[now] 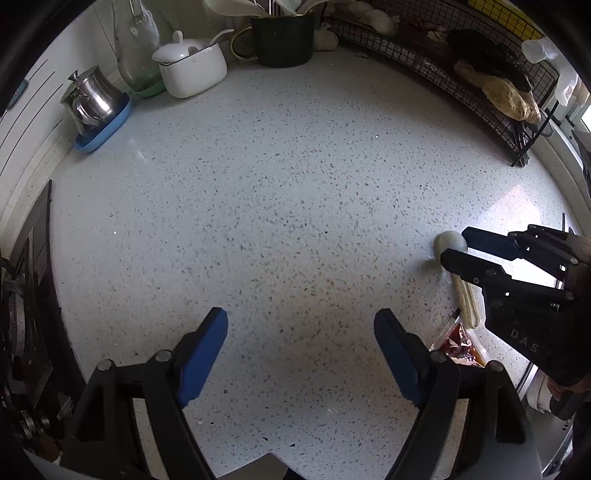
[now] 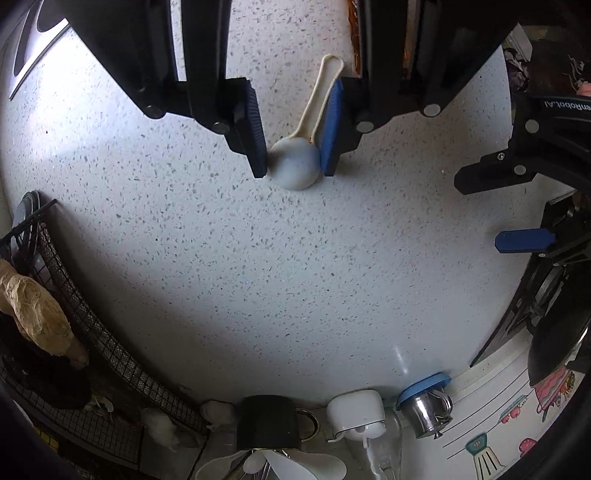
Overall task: Collect trash
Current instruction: 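Grasp the red sauce packet with the left tool while the right holds the spoon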
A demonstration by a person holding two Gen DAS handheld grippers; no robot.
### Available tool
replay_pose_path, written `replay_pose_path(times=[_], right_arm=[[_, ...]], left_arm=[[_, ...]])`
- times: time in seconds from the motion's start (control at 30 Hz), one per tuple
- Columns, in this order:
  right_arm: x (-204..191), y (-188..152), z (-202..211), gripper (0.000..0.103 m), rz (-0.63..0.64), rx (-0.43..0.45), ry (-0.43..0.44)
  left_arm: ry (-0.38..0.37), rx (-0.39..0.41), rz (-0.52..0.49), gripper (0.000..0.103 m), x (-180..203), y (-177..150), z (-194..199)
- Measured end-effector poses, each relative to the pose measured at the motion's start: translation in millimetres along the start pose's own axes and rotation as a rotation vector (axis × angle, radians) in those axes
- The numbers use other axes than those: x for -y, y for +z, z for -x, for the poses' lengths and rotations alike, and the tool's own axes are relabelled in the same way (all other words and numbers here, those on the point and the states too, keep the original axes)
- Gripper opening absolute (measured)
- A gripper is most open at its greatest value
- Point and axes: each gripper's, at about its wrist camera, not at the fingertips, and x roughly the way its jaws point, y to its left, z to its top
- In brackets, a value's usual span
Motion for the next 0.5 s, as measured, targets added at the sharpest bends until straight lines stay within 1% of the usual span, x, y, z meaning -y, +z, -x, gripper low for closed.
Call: replay_pose_path(times=[0.13, 0.3, 0.37, 0.43, 0.5], right_arm=[[-1.4, -10.9, 22.3, 0.028, -0.034, 0.028, -0.022], [4.8, -21.2, 43.7, 0.028, -0.066, 0.031, -0.057], [9.8, -29.0, 51.2, 0.028, -0.085, 0.035, -0.066], [24.3, -48.7, 60.6, 0.028, -0.106, 0.041, -0.077], [31.0, -53.8, 63.3, 0.028, -0.125, 0.047, -0.089]], left_arm=[[-0.039, 0.006, -0.018, 0.080, 11.8, -5.7, 12.7], [-0.074, -0.007, -0.043, 0.080, 34.6, -16.9, 22.7], [-0.103, -0.024, -0.044, 0.080, 44.7, -19.1, 23.8], [-0.143, -0.048, -0.031, 0.080, 52.4, -20.7, 20.5], [-0.176, -0.074, -0.020, 0.080, 57.5, -20.5, 12.0]])
